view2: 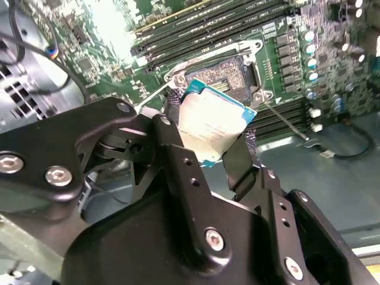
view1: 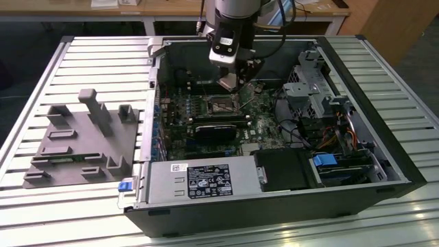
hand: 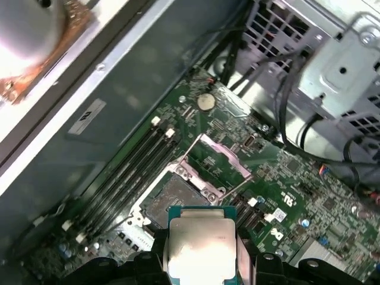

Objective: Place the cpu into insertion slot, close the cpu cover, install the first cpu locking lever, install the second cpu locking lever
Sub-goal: 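Place the cpu into insertion slot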

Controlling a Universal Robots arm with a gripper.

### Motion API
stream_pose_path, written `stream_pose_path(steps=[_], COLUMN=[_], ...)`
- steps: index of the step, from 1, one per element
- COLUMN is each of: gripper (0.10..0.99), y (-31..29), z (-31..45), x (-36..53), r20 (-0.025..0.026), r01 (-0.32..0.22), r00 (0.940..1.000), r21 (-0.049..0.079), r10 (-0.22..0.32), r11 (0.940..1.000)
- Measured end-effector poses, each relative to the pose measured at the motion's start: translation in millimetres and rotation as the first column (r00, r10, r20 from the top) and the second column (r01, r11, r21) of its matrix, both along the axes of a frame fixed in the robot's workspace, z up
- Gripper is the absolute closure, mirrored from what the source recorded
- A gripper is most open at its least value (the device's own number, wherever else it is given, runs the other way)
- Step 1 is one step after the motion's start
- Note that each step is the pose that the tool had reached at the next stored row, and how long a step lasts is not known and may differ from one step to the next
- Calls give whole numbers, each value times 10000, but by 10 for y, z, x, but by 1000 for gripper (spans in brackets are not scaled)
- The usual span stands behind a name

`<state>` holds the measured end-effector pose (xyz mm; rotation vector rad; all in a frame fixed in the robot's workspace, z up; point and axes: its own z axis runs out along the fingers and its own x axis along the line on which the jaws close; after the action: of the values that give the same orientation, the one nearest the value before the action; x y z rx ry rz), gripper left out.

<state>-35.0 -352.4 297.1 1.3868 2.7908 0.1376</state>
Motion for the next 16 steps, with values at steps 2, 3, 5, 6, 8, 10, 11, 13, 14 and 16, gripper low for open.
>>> stream_pose_path(steps=[2, 3, 5, 6, 8, 10, 11, 13, 14, 16], gripper=[549, 549, 549, 549, 549, 549, 549, 549, 549, 549], y=[0, 0, 0, 0, 0, 0, 0, 0, 0, 0], z=[-13, -19, -31, -37, -47, -57, -62, -72, -76, -85], x=[0, 0, 0, 0, 0, 0, 0, 0, 0, 0], r20=[0, 0, -1, 0, 0, 0, 0, 0, 0, 0], r01=[359, 540, 916, 1094, 1451, 1816, 1983, 2306, 2462, 2785], r00=[9994, 9985, 9958, 9940, 9894, 9834, 9801, 9731, 9692, 9604], r21=[0, 0, -1, -1, -1, -1, -1, 0, 0, -1], r10=[-359, -540, -916, -1094, -1451, -1816, -1983, -2306, -2462, -2785], r11=[9994, 9985, 9958, 9940, 9894, 9834, 9801, 9731, 9692, 9604])
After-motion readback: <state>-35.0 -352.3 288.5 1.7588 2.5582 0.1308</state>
